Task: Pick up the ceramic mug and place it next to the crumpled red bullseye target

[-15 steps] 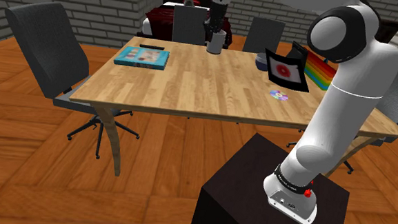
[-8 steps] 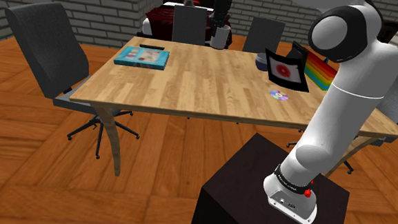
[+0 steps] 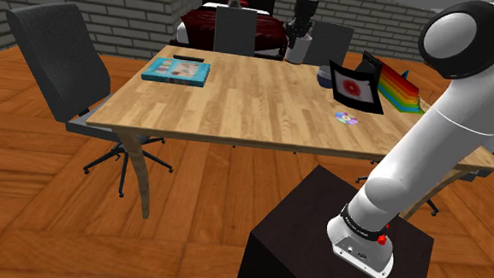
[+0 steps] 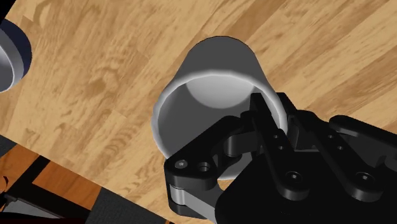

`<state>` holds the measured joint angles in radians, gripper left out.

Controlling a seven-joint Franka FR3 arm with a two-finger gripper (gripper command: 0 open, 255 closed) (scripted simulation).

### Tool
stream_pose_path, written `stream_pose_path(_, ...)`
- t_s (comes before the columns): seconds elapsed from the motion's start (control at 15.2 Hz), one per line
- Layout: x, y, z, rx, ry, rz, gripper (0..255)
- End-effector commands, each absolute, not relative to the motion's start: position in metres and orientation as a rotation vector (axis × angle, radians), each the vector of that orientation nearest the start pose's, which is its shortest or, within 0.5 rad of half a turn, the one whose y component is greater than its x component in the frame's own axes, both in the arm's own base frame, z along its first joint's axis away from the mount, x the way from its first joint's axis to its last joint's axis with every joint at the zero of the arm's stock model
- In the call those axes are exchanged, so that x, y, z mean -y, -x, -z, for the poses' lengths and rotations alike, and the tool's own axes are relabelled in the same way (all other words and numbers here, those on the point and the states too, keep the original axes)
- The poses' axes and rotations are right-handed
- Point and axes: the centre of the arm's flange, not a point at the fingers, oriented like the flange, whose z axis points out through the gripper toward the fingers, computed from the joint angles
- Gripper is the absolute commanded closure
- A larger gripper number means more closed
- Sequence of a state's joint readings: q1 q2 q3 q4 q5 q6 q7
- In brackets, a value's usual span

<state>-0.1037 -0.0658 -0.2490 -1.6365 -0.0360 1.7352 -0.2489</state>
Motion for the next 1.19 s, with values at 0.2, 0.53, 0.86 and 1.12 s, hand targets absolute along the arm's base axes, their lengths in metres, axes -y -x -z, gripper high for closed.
stream_pose_path(0.2,0.241,-0.465,-0.643,-0.161,3.195,0.239,255)
stream_pose_path(0.53,0.286,-0.416,-0.643,-0.161,3.195,0.239,255)
stream_pose_path(0.86,0.330,-0.367,-0.643,-0.161,3.195,0.239,255)
stream_pose_path(1.12,0.366,-0.328,-0.644,-0.161,3.195,0.239,255)
